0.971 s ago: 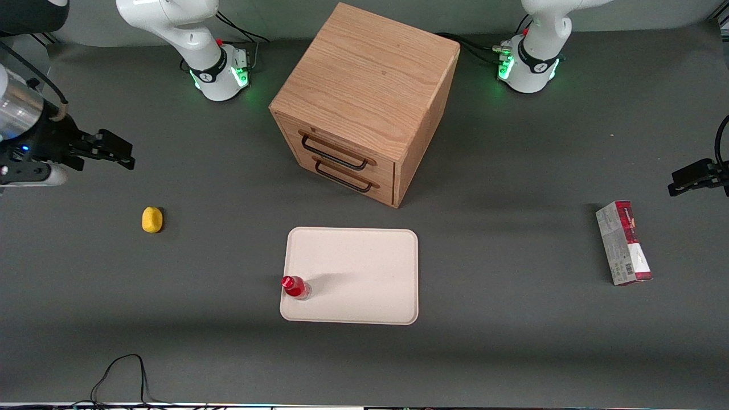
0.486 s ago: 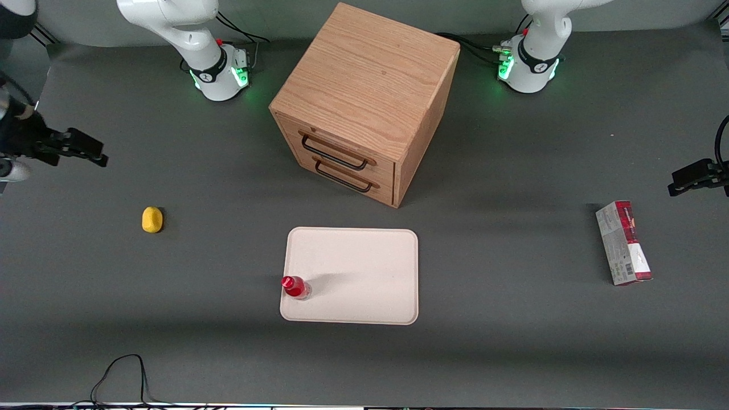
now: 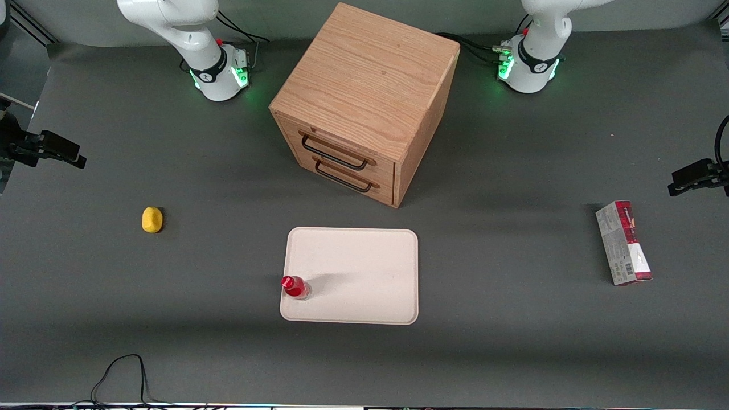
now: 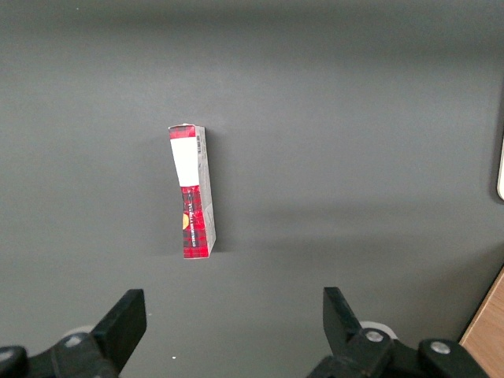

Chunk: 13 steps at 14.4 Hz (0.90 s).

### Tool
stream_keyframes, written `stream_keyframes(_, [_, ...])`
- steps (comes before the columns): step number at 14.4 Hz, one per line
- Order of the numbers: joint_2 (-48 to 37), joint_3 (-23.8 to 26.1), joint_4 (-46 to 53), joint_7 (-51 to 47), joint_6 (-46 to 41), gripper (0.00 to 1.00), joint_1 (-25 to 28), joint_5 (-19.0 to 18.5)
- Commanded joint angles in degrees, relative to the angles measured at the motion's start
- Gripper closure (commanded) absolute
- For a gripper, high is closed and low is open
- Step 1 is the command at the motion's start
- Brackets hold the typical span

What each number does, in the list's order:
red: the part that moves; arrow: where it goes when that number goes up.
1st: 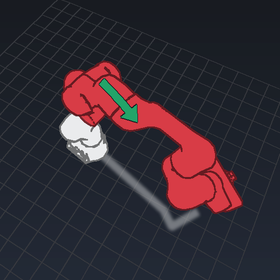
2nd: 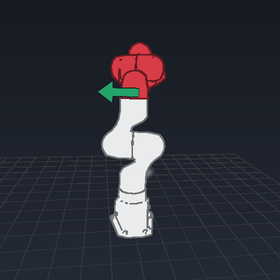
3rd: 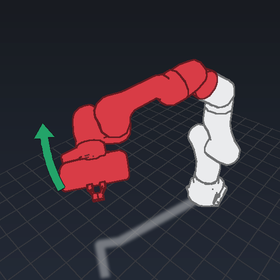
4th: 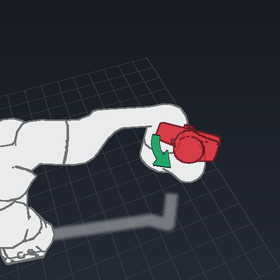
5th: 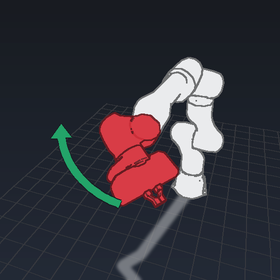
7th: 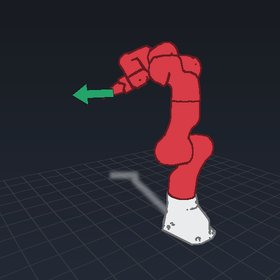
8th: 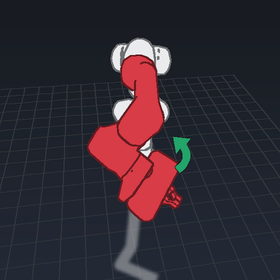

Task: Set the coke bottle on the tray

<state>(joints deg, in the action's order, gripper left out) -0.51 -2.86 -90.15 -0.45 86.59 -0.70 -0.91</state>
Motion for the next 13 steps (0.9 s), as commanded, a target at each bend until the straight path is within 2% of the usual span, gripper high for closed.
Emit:
stream_keyframes(1, [-0.5, 0.2, -1.3, -0.5, 0.9, 0.00, 1.3, 0.7])
stream_keyframes(4, [-1.1, -0.2, -2.2, -0.5, 0.9, 0.00, 2.0, 0.7])
stream_keyframes(6, [-1.2, -2.8, -2.3, -0.5, 0.9, 0.00, 3.8, 0.7])
stream_keyframes(13, [-1.2, -2.8, -2.2, -0.5, 0.4, 0.00, 3.6, 0.7])
